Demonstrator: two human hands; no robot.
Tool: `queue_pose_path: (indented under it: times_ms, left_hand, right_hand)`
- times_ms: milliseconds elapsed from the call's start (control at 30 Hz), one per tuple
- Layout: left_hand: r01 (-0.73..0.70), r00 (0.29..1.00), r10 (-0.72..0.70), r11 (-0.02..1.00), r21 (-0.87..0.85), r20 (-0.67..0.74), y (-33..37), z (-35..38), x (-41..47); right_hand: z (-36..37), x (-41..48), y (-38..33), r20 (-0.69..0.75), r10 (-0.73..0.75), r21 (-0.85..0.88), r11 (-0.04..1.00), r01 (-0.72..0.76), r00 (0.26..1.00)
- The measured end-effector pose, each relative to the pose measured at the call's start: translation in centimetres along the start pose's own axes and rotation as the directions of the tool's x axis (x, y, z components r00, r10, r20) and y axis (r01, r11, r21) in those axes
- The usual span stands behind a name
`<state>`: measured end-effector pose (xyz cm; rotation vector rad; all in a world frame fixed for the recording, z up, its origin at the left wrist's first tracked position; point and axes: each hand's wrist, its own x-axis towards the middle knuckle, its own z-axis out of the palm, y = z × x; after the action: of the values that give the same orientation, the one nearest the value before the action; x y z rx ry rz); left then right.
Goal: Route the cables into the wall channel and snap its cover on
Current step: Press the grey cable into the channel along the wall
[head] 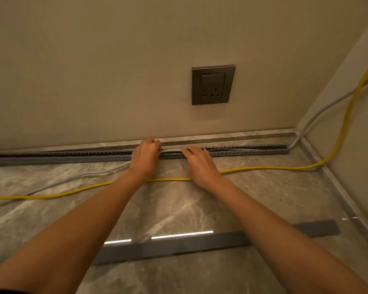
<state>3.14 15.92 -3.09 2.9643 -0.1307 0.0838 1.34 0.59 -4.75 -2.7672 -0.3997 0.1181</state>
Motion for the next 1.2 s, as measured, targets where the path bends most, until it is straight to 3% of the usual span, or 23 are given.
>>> queue_pose_path:
  times_ms: [133, 267, 433, 533, 633, 733, 867, 1000, 1100, 1200]
  left_hand:
    - [-0.124, 0.992, 0.123, 0.991, 0.043, 0.024, -1.4, -0.5, 0.2]
    - [-0.247, 0.968, 0.233, 0.948, 0.198, 0.093, -1.4, -0.7, 1.0]
    - [-0.328, 0.943, 0.299, 0.91, 0.254, 0.146, -1.4, -0.3, 0.9]
    - [-0.329, 0.938, 0.311, 0.939, 0.102, 0.155, -2.9, -0.5, 0.7]
    - [-0.334, 0.933, 0.336, 0.942, -0.039, 0.125, -5.2, -0.8, 0.1]
    - [-0.264, 0.962, 0.263, 0.965, 0.003, 0.076, -8.0, -1.2, -0.6]
    - [-0.163, 0.985, 0.152, 0.974, 0.158, 0.076, -11.9, -1.9, -1.6]
    - [-0.191, 0.981, 0.18, 0.968, 0.162, 0.078, -15.1, -2.5, -1.9]
    - [-0.228, 0.971, 0.223, 0.972, 0.051, 0.084, -16.3, -2.9, -1.4]
    - [-0.136, 0.989, 0.144, 0.975, -0.174, 0.037, -17.0, -3.2, -0.3]
  right_hand:
    - [0.5, 0.8, -1.8, 0.022, 0.02, -0.043, 0.999, -0.019, 1.0]
    - [0.2, 1.4, -1.6, 0.058, 0.087, -0.027, 0.996, -0.085, 0.995]
    - [0.0, 2.0, -2.9, 0.087, 0.204, -0.055, 0.978, -0.2, 0.975]
    - [0.0, 2.3, -3.9, 0.081, 0.254, -0.078, 0.966, -0.248, 0.964]
    - [0.3, 2.5, -5.1, -0.034, 0.299, -0.086, 0.95, -0.301, 0.954]
    - [1.2, 3.2, -7.7, -0.119, 0.275, -0.076, 0.955, -0.285, 0.954]
    - [2.8, 4.5, -11.6, -0.077, 0.195, -0.018, 0.98, -0.197, 0.978]
    - [4.2, 5.4, -14.0, -0.05, 0.13, -0.007, 0.991, -0.13, 0.99]
    - [4.7, 5.8, -14.9, -0.046, 0.18, 0.003, 0.984, -0.18, 0.983]
    - [5.0, 5.7, -15.4, -0.025, 0.203, -0.002, 0.979, -0.203, 0.979]
